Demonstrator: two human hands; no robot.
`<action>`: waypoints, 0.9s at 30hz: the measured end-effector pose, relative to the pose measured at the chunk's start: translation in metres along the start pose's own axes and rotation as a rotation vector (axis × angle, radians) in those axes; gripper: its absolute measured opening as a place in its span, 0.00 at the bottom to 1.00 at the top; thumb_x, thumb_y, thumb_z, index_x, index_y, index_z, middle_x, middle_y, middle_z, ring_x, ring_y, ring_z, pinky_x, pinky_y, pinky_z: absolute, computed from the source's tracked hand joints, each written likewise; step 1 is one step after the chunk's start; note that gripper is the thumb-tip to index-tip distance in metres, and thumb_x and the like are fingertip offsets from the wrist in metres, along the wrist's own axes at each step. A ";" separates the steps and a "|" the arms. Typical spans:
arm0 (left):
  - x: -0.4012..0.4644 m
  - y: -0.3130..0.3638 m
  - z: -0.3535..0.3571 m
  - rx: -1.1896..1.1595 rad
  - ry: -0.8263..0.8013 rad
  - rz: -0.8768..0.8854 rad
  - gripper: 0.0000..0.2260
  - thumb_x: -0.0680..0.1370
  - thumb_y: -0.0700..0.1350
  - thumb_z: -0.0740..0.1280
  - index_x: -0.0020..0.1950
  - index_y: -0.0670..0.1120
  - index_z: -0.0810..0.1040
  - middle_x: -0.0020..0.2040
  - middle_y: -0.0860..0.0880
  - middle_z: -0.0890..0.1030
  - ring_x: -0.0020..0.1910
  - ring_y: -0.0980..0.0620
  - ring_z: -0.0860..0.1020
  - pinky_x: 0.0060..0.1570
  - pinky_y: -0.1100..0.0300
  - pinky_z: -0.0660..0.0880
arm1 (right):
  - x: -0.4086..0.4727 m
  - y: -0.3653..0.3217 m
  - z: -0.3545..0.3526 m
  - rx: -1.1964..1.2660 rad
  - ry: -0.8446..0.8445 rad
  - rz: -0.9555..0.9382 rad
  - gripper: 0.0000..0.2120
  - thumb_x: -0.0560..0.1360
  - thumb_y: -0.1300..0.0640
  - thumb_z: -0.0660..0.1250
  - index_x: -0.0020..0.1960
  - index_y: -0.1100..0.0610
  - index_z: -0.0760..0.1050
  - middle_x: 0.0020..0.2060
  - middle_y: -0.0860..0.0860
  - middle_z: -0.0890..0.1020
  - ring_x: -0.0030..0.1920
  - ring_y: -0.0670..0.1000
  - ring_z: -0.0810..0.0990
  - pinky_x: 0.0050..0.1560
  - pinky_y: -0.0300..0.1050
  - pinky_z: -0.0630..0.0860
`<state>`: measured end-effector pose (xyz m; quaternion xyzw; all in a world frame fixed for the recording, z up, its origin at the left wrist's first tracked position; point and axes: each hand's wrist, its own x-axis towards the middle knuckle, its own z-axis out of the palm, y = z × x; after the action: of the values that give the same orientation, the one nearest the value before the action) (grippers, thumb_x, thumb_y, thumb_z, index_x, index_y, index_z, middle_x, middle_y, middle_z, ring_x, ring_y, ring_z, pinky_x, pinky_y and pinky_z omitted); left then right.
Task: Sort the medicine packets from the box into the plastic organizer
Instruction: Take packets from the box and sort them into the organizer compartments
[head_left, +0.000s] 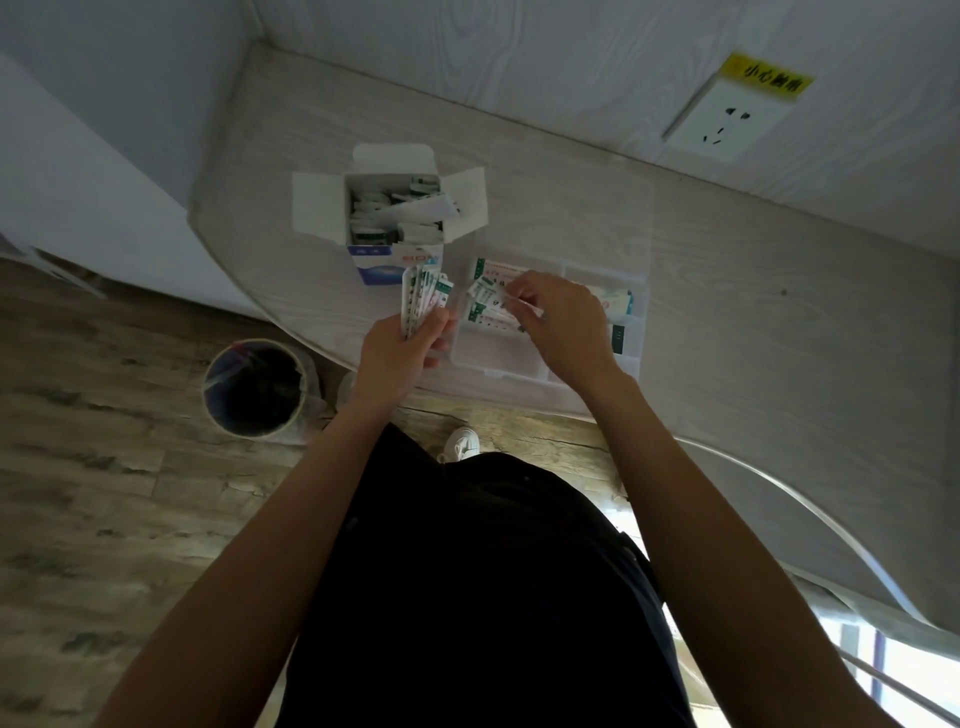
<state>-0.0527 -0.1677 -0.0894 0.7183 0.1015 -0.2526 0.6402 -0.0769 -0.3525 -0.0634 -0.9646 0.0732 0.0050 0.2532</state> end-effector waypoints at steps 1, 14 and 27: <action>0.000 0.000 0.000 0.005 -0.003 0.003 0.08 0.78 0.49 0.66 0.44 0.48 0.81 0.38 0.47 0.81 0.33 0.56 0.77 0.31 0.65 0.70 | 0.000 0.001 -0.002 0.036 -0.010 0.023 0.08 0.77 0.53 0.65 0.52 0.54 0.78 0.47 0.50 0.84 0.47 0.53 0.82 0.49 0.50 0.77; -0.002 0.003 0.000 -0.011 -0.013 0.019 0.07 0.78 0.50 0.66 0.44 0.51 0.82 0.37 0.50 0.81 0.34 0.57 0.77 0.33 0.63 0.71 | 0.002 -0.021 0.003 -0.276 -0.123 -0.179 0.18 0.78 0.58 0.61 0.67 0.50 0.69 0.55 0.53 0.80 0.49 0.58 0.80 0.40 0.50 0.77; -0.006 0.008 0.001 -0.009 0.007 0.017 0.07 0.78 0.49 0.65 0.44 0.50 0.81 0.38 0.49 0.81 0.33 0.60 0.77 0.32 0.65 0.72 | 0.005 -0.021 -0.004 -0.372 -0.211 -0.313 0.26 0.76 0.67 0.58 0.70 0.46 0.65 0.55 0.55 0.76 0.44 0.56 0.79 0.31 0.45 0.71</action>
<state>-0.0543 -0.1690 -0.0795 0.7171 0.0986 -0.2441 0.6453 -0.0691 -0.3366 -0.0501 -0.9883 -0.1062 0.0798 0.0754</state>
